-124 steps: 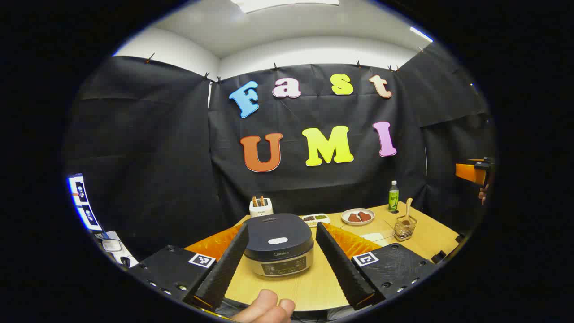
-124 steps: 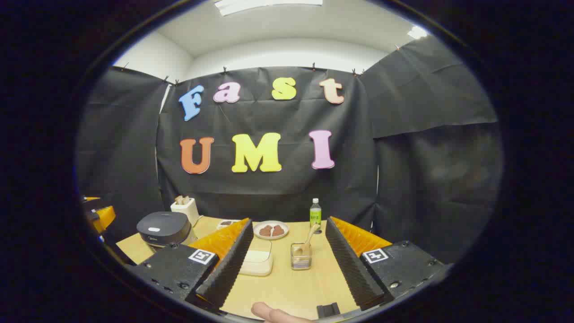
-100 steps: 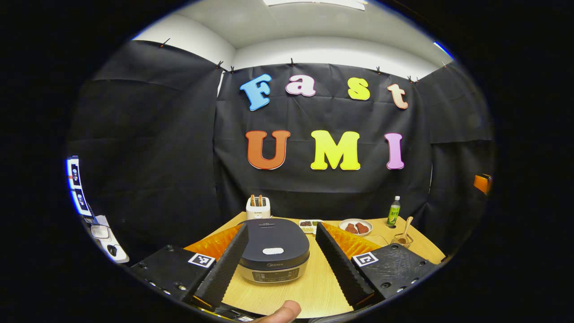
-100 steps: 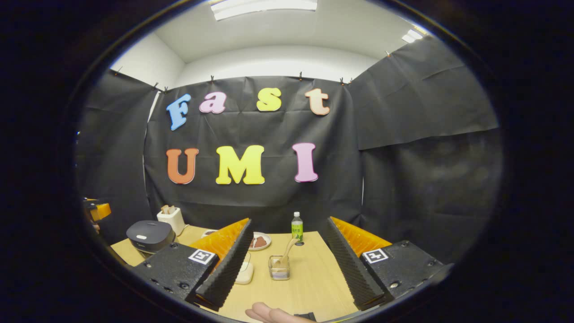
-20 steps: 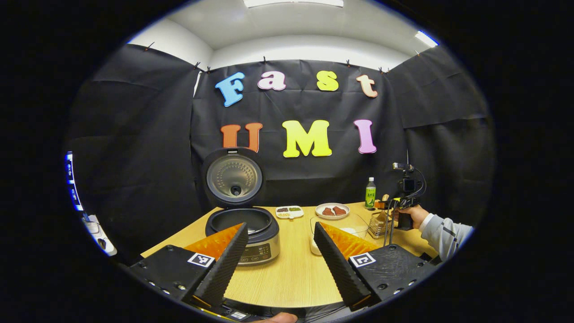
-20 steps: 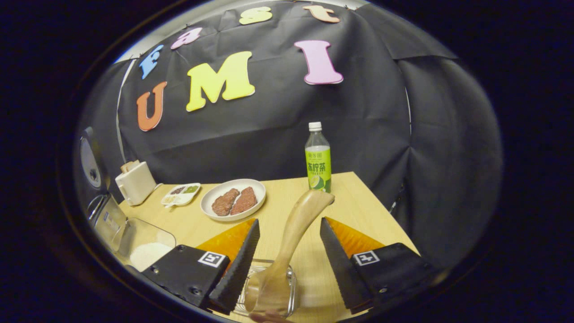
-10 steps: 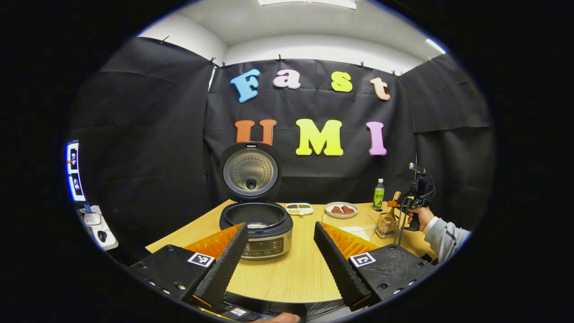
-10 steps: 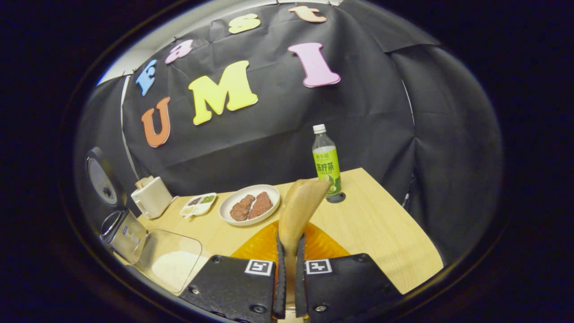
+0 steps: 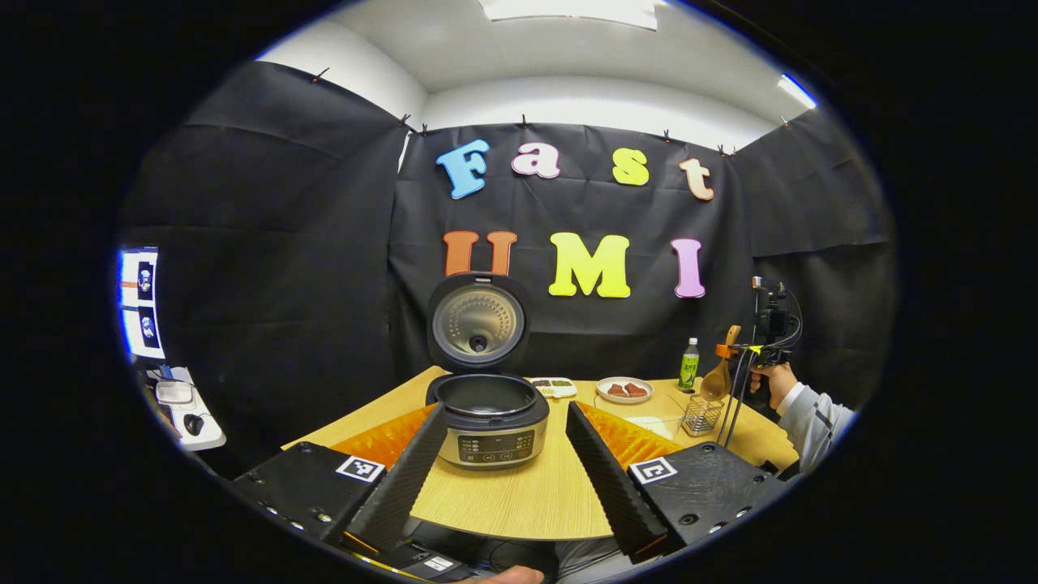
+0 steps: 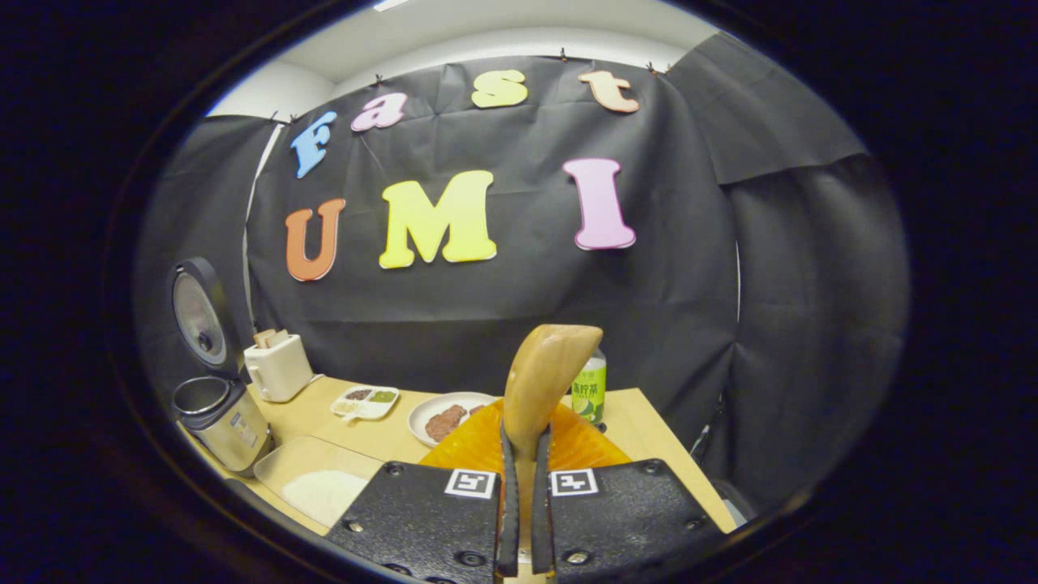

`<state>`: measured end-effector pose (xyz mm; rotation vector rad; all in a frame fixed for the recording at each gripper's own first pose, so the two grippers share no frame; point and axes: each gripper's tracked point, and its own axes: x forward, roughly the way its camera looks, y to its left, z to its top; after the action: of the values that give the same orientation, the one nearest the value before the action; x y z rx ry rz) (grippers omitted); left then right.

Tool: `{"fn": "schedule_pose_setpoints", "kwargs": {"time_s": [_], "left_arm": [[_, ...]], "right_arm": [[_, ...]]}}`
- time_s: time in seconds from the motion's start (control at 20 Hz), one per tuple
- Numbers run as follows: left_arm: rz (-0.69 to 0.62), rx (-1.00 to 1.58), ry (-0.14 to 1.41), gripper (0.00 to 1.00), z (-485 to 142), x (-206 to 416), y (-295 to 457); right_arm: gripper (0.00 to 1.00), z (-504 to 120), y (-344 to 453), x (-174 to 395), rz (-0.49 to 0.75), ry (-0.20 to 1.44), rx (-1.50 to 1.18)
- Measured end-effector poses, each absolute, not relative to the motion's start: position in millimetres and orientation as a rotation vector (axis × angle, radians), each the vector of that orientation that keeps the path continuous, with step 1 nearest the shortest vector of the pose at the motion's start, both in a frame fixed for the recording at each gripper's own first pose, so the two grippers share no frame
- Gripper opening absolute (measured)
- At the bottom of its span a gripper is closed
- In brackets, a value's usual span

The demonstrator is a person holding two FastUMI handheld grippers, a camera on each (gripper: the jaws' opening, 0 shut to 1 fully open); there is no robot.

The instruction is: Close the left gripper, press the button to open the rice cooker; take a wooden spoon from the chopstick holder with the right hand, scoop a spoonful of rice and pour it into the rice cooker, then put the wooden spoon back into the chopstick holder.

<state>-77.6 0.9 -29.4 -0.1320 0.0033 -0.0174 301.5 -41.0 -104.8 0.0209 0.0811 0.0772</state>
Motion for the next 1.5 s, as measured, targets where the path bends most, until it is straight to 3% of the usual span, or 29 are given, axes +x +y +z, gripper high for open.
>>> {"fn": "schedule_pose_setpoints", "kwargs": {"time_s": [0.55, 0.7, 1.25, 1.5], "left_arm": [[-0.002, -0.146, 0.059, 0.94, -46, -78, 7], [-0.002, -0.112, 0.045, 0.94, -44, -79, 6], [0.0, -0.139, 0.06, 0.94, -59, -78, 14], [0.003, -0.144, 0.064, 0.94, -63, -77, 20]], "right_arm": [[0.11, -106, 94, 254, 0.325, 0.054, 0.041], [0.11, -117, 118, 257, 0.335, 0.037, -0.009], [0.11, -213, 123, 316, 0.141, 0.126, -0.222], [0.12, -236, 164, 299, 0.277, 0.246, -0.04]]}}
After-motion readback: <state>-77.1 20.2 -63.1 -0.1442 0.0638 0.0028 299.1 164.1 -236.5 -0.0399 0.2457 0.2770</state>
